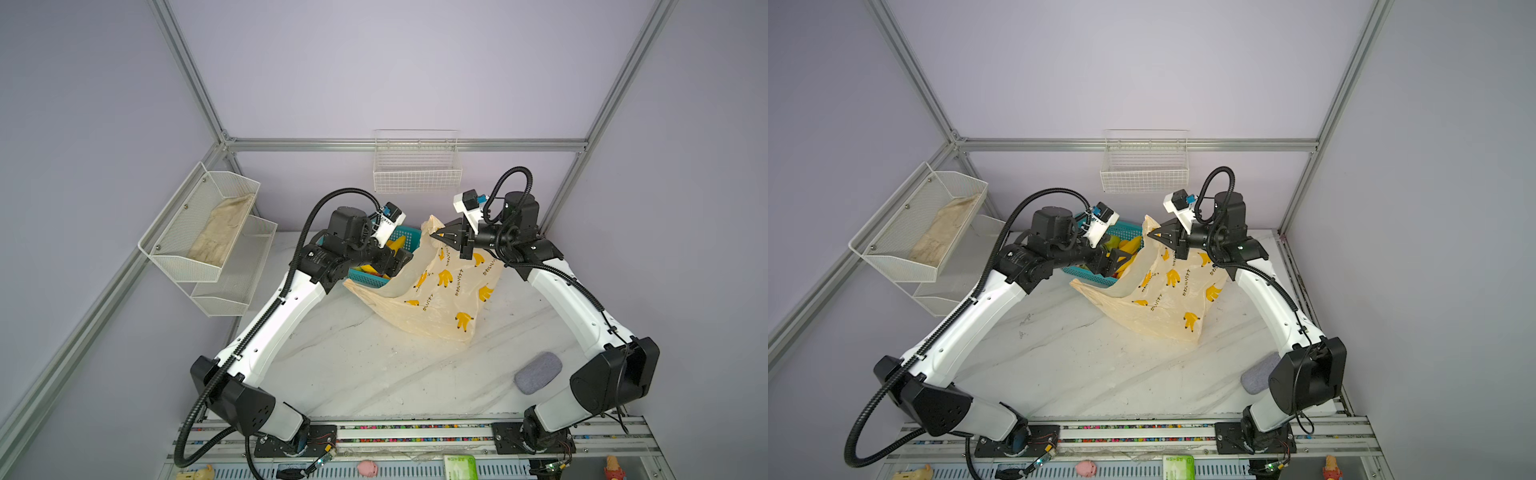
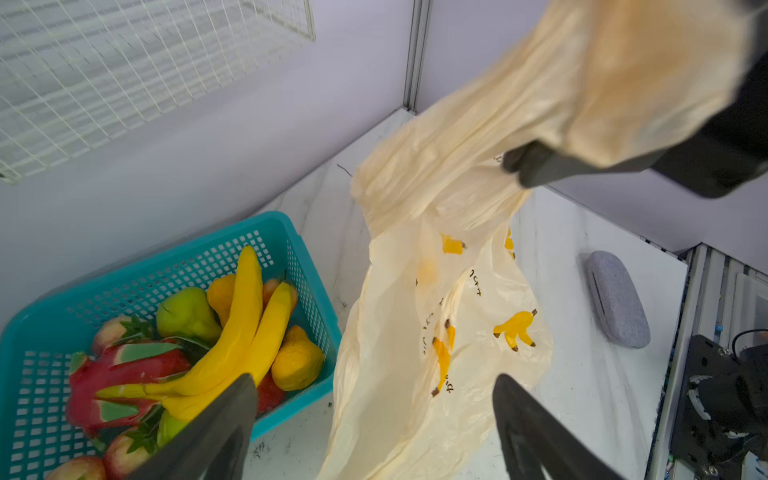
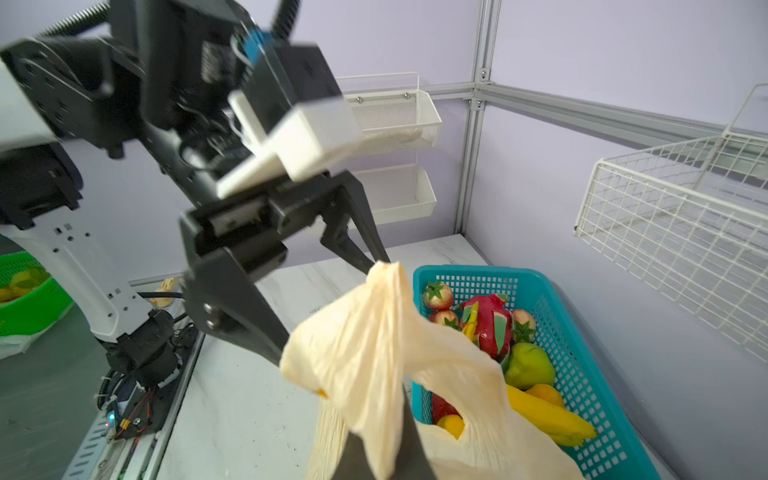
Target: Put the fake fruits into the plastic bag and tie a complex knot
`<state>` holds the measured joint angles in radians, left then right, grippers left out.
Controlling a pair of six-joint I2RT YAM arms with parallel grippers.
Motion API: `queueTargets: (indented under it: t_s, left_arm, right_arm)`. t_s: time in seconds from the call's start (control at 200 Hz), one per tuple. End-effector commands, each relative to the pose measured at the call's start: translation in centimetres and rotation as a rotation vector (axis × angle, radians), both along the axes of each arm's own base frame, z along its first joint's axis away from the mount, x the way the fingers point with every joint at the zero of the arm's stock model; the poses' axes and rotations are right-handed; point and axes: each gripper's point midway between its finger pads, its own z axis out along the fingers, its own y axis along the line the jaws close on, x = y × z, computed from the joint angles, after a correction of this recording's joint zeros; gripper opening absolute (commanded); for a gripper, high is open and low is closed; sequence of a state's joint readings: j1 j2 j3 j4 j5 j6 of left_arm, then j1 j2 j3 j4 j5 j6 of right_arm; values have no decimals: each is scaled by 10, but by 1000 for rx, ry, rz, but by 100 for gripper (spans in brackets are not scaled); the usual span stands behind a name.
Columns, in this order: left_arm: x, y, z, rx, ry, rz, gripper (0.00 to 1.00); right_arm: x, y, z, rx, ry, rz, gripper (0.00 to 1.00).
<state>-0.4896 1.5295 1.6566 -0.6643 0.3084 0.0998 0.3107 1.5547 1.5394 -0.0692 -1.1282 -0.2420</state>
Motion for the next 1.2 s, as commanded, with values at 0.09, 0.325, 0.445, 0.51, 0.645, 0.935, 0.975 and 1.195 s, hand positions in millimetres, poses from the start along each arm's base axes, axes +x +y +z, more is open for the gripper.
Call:
queueTargets:
  t_s: [0.09, 0.325, 0.445, 0.51, 0.645, 0.935, 0.975, 1.195]
  left_arm:
    - [13, -10, -3, -45, -7, -68, 90]
    - [10, -30, -41, -136, 120, -143, 88]
    - [11, -37, -62, -199, 165, -147, 83]
    - [13, -41, -72, -219, 184, -146, 77]
    - [16, -55, -79, -305, 234, -185, 50]
    - [32, -56, -88, -531, 336, 18, 0]
    - [35, -53, -89, -590, 350, 79, 0]
    - [45, -59, -94, -830, 451, 264, 0]
  right_arm:
    - [-4, 6, 4, 41, 22, 60, 0]
    - [0, 11, -1, 47, 57, 63, 0]
    - [2, 13, -4, 47, 68, 62, 0]
    - [2, 14, -4, 49, 73, 65, 0]
    - [7, 17, -8, 45, 83, 58, 0]
    - [59, 21, -28, 10, 156, -99, 0]
    - [72, 21, -33, 7, 169, -146, 0]
    - [144, 11, -46, 16, 277, -430, 29]
